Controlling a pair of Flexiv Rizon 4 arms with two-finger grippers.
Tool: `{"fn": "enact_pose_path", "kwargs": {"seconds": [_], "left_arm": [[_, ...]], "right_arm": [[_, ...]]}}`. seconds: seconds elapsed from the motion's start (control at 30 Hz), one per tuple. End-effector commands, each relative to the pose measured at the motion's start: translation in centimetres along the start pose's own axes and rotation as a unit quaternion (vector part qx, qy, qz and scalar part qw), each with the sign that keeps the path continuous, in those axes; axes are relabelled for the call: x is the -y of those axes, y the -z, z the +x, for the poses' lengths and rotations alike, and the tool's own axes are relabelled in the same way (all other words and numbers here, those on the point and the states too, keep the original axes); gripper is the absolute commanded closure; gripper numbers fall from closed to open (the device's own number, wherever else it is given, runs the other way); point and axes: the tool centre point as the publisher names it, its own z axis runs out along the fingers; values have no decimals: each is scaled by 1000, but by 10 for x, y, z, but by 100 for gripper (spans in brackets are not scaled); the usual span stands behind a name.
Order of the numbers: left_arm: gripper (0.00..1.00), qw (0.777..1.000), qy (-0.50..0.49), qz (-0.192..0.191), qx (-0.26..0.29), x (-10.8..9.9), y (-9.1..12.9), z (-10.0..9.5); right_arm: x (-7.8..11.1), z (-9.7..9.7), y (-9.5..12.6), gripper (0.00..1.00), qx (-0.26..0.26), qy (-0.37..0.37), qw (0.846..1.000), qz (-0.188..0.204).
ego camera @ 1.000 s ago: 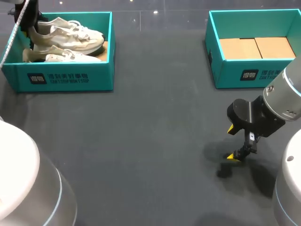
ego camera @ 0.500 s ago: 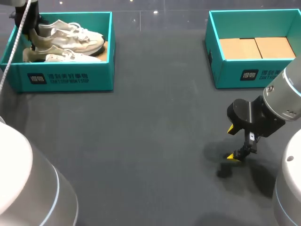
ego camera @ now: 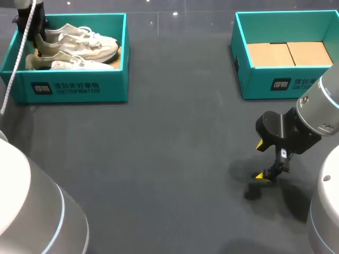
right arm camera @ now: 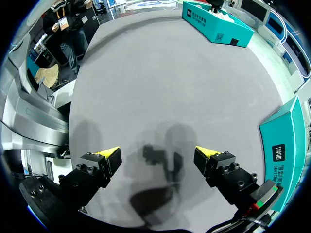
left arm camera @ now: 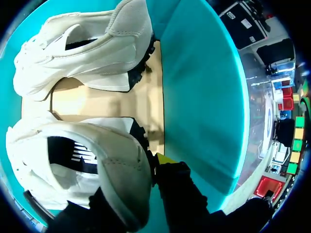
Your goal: Take the shoe out of the shoebox, open the shoe tongue, remove and reinsert the insole, then place the shoe into the shoebox
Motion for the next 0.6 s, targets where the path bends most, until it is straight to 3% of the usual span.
{"fn": "enact_pose_path", "kwargs": {"seconds": [0.03, 0.47, 0.5, 0.53, 0.6], "left_arm": [[100, 1000, 0, 5, -2, -6, -1, -2], [100, 1000, 2, 10, -7, -8, -12, -1], [91, 1000, 2, 10, -6, -8, -12, -1], [76, 1000, 2, 10, -5, -8, -12, -1], [74, 1000, 3, 10, -4, -8, -11, 0]], "right_arm": [[1, 1, 0, 0, 1, 0, 1000, -1], [1, 1, 0, 0, 1, 0, 1000, -1], [1, 1, 0, 0, 1, 0, 1000, -1], [1, 1, 0, 0, 1, 0, 1000, -1], [1, 1, 0, 0, 1, 0, 1000, -1]]}}
